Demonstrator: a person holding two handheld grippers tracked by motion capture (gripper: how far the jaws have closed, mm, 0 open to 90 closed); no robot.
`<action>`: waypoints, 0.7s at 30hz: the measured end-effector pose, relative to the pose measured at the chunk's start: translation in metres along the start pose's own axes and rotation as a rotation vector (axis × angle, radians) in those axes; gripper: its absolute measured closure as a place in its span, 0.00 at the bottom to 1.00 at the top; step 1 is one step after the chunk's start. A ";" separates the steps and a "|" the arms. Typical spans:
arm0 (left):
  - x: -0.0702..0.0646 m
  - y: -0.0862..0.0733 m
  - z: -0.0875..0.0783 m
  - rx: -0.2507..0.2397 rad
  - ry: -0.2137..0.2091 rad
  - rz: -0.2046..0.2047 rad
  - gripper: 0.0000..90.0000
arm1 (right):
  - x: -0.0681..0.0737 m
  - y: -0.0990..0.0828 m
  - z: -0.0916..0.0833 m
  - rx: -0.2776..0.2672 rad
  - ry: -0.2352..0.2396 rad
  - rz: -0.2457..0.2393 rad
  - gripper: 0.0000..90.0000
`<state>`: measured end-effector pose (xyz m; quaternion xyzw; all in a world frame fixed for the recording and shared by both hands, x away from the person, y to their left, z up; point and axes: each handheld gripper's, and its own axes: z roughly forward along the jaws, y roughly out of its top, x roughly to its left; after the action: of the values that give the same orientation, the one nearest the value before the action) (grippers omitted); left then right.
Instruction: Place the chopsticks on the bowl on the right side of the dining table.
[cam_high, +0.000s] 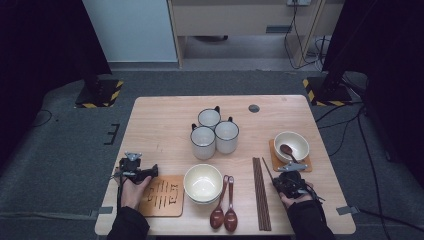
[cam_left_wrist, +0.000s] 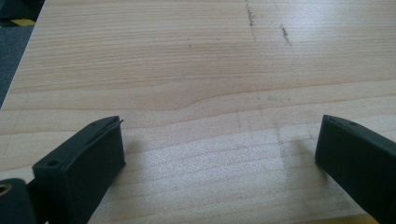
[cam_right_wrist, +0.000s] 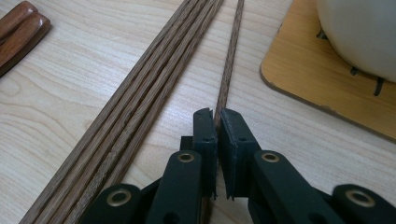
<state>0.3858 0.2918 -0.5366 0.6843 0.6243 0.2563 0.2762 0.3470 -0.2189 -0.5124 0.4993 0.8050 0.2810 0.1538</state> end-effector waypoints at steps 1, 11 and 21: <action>0.000 0.000 0.000 0.000 0.000 0.000 0.01 | 0.000 0.000 0.000 -0.002 0.000 -0.003 0.95; 0.000 0.000 0.000 0.000 0.000 0.000 0.01 | 0.001 0.003 0.004 -0.009 -0.004 -0.018 0.93; 0.000 0.000 0.000 0.000 0.000 0.000 0.00 | -0.001 0.001 -0.007 -0.041 -0.001 0.002 0.86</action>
<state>0.3858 0.2918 -0.5366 0.6844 0.6242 0.2561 0.2763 0.3443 -0.2216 -0.5069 0.4970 0.7985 0.2975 0.1642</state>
